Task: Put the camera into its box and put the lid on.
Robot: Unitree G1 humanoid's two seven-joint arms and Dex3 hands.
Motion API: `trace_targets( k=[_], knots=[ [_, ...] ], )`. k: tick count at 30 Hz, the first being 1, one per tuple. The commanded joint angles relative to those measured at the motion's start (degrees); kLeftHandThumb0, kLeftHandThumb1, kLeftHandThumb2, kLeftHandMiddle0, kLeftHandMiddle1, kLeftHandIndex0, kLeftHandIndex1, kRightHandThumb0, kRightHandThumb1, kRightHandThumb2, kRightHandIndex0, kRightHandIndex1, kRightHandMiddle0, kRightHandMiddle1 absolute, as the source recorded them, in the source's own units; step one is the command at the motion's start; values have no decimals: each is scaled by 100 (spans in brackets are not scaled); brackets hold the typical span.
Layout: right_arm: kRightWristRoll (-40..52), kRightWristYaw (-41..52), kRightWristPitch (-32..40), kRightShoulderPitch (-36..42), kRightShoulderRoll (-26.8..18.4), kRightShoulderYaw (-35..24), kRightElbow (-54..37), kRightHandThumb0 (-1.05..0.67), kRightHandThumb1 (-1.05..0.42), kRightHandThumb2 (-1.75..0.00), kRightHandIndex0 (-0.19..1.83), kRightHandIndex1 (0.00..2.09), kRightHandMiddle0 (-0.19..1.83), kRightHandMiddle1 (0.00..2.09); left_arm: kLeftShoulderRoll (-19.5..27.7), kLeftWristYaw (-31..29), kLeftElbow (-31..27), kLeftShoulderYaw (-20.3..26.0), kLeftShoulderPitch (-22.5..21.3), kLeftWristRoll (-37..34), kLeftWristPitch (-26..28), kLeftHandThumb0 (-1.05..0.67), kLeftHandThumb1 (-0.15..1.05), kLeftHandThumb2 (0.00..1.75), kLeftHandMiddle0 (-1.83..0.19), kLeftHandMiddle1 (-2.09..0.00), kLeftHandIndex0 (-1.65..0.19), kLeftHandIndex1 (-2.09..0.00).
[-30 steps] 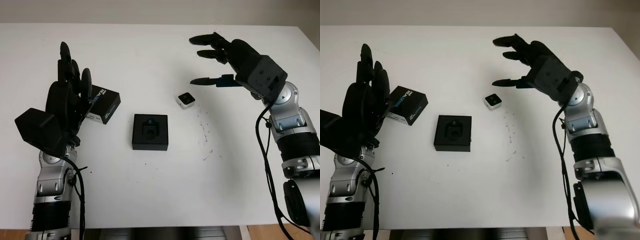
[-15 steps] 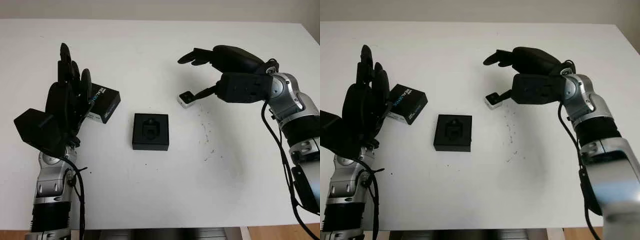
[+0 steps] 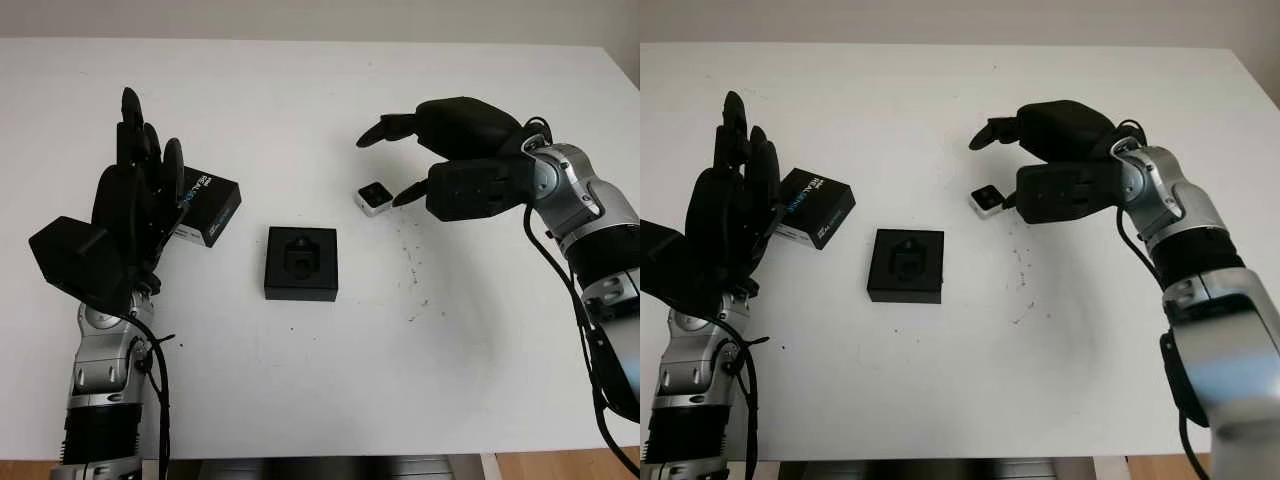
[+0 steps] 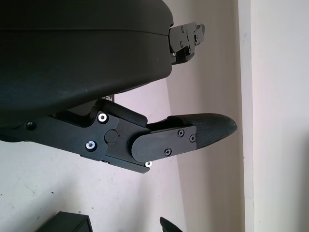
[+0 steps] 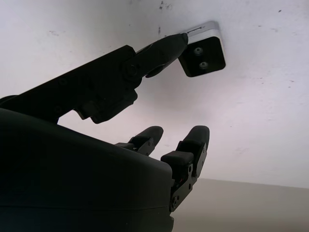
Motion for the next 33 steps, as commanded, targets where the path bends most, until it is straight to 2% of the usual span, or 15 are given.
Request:
trace_targets(
  k=[1, 11, 33],
  knots=[
    [-60, -203, -79, -44, -73, 49, 19, -44, -79, -5, 44, 35, 40, 51, -17, 16, -70, -14, -6, 12, -38, -64, 105, 59, 19, 0, 19, 0],
    [-143, -605, -374, -64, -3, 261, 444, -43, -79, -5, 48, 39, 43, 55, 9, 15, -115, -3, 29, 9, -9, -65, 105, 58, 19, 0, 19, -1],
    [83, -685, -585, 42, 132, 285, 710, -39, -81, -6, 42, 35, 48, 46, -6, 1, -226, 16, 108, -23, 90, -65, 105, 58, 19, 0, 19, 0]
  ],
)
